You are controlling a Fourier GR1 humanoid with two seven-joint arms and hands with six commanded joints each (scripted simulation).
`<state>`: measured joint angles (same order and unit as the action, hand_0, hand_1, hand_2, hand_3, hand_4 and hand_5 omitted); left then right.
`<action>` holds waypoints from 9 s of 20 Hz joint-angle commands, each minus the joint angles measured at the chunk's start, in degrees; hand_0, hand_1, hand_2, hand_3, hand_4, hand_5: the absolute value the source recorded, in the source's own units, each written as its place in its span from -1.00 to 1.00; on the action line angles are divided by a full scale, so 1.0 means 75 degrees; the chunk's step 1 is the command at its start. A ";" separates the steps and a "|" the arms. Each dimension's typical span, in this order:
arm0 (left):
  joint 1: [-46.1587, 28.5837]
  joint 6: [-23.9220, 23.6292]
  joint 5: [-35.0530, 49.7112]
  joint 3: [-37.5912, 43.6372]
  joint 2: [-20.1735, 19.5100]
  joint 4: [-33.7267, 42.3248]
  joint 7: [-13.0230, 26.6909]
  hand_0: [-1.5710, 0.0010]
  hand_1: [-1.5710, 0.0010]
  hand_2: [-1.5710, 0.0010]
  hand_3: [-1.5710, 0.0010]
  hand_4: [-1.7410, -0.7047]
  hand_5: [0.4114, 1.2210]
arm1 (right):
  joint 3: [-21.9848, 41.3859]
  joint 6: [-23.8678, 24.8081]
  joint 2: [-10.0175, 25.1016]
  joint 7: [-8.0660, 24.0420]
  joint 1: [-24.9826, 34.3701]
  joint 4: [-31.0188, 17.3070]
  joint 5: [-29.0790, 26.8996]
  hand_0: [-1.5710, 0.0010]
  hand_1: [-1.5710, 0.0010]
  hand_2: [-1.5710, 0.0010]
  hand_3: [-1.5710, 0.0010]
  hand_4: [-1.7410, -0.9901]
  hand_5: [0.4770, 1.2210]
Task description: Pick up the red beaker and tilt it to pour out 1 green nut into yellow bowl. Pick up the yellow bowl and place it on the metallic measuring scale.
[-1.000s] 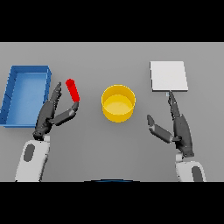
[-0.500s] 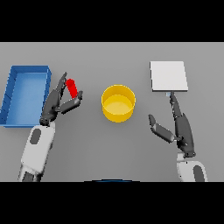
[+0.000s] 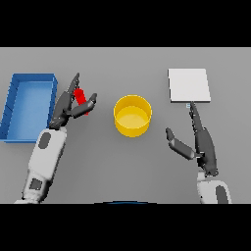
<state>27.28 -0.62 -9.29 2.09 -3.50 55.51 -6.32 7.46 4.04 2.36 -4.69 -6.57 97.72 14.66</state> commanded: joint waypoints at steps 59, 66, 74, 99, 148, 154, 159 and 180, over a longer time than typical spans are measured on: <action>0.4099 0.1891 -0.5867 -0.6812 -0.1996 -0.0096 0.1638 -1.00 -1.00 -1.00 -0.85 -0.96 0.99 | -0.0036 -0.0057 -0.0200 -0.0134 -0.0314 0.0138 -0.0276 1.00 1.00 1.00 1.00 0.19 -0.53; 0.4890 0.2362 -0.6754 -0.8155 -0.1837 -0.0650 0.1348 -1.00 -1.00 -1.00 -0.97 -0.99 1.00 | -0.0089 0.0092 -0.0218 0.0005 -0.0169 0.0025 -0.0170 1.00 1.00 1.00 1.00 0.21 -0.60; 0.5869 0.2772 -0.7278 -0.9163 -0.1707 -0.1181 0.0892 -1.00 -1.00 -1.00 -0.99 -0.99 1.00 | -0.0035 0.0313 -0.0147 0.0017 -0.0223 0.0072 0.0215 1.00 1.00 1.00 1.00 0.34 -0.72; 0.8413 0.1600 -0.4071 -0.6282 -0.3294 -0.4346 0.1437 -1.00 -1.00 -0.98 -0.73 -0.98 1.00 | -0.0097 0.0092 -0.0166 -0.0209 -0.0028 -0.0108 -0.0151 1.00 1.00 1.00 1.00 0.38 -0.69; 0.0449 -0.1663 0.2685 -0.4233 -0.6323 0.1946 0.4615 0.95 0.96 0.96 0.96 0.85 -0.35 | 0.0375 -0.0147 0.0337 0.0008 0.0180 -0.0129 0.0693 1.00 1.00 1.00 1.00 0.51 -0.46; 0.0454 -0.1754 0.2681 -0.4313 -0.6157 0.1945 0.4734 0.99 0.99 0.99 0.99 0.84 -0.27 | 0.0846 -0.1151 0.1281 0.0144 0.1325 -0.0410 0.1318 1.00 1.00 1.00 1.00 0.30 -0.40; 0.0409 -0.1767 0.2679 -0.4309 -0.6167 0.1884 0.4681 1.00 1.00 1.00 1.00 0.83 -0.27 | 0.1692 -0.1775 0.2128 0.0414 0.2591 -0.0850 0.2800 1.00 1.00 1.00 1.00 0.23 -0.48; 0.0631 -0.1563 0.2695 -0.4308 -0.6206 0.1765 0.4693 1.00 1.00 1.00 1.00 0.82 -0.20 | 0.3566 -0.3812 0.2109 -0.0599 0.5465 -0.3711 0.3915 1.00 1.00 1.00 1.00 0.23 -0.47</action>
<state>32.02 -12.37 10.91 -30.20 -50.07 68.75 28.87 34.21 -24.57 18.19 -9.14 34.39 69.87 44.03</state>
